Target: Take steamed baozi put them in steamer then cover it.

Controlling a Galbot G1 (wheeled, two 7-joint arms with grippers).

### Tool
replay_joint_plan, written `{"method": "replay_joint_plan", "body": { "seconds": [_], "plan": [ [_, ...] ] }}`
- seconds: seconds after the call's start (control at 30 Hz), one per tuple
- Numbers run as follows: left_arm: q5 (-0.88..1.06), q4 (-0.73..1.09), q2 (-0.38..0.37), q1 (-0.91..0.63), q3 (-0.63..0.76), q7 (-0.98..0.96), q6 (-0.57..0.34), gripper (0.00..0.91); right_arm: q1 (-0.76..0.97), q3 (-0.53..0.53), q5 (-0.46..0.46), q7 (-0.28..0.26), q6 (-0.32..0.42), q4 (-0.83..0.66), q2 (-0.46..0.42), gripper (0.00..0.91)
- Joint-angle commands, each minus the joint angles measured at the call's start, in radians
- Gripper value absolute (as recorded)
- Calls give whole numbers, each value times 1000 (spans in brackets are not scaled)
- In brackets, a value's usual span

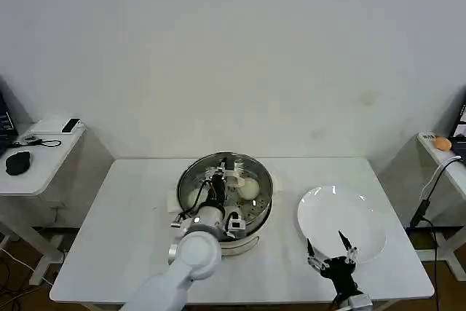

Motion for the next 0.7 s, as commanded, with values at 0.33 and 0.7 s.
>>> {"method": "replay_joint_plan", "body": {
  "seconds": [0.33,0.7],
  "plan": [
    [-56,-202,94,136,-66,-16,-12,907,-5,-1,-6,2,-2,4,-2,907],
    [-157,-390,159,316,-186,-59,-52,907,-11,-4,-1,1,1,1,-5,907]
  ]
}}
